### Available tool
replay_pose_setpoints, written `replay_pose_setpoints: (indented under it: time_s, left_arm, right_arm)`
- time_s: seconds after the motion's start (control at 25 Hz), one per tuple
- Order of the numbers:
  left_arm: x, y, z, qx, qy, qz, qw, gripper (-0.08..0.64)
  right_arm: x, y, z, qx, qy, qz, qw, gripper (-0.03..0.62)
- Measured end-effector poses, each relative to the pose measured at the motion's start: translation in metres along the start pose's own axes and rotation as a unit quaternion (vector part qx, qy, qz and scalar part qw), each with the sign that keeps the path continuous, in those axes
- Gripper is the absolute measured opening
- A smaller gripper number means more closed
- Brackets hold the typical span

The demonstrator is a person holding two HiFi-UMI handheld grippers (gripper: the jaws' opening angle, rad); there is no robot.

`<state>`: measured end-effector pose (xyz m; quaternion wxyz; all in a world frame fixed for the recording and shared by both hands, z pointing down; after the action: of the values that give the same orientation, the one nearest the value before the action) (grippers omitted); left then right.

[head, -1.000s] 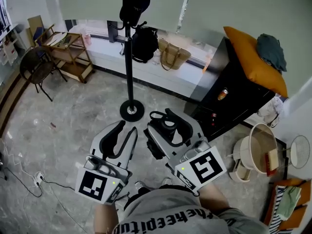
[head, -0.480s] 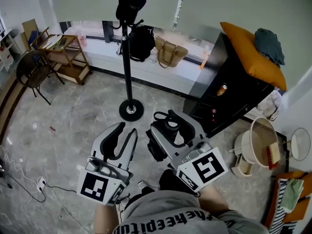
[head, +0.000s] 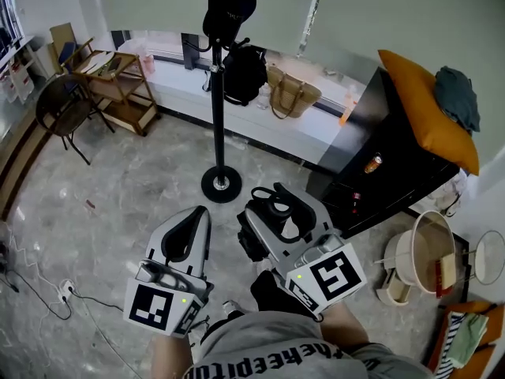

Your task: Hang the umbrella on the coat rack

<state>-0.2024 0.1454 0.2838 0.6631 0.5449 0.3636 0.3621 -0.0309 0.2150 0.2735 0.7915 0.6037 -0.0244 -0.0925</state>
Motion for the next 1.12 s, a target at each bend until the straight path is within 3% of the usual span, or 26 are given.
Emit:
replay_pose_setpoints:
  time_s: [1.12]
  left_arm:
    - [0.005,-0.024,0.153,-0.009,-0.117,-0.010,0.9931,0.015]
  right_arm:
    - [0.151,-0.014,0.083,-0.003,-0.113,-0.051,0.992,0.236]
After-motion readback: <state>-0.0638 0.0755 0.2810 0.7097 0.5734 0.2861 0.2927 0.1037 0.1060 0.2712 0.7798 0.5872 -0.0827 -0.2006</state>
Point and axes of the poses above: the fingertips, and each gripper's own axes: z forward along the fingers, x to its right, y out of its underside, the point moved 8 cm from there along -z, backward along the fingers, and after that the axes turned 12 degrees about -x, right-handed, at the moved point
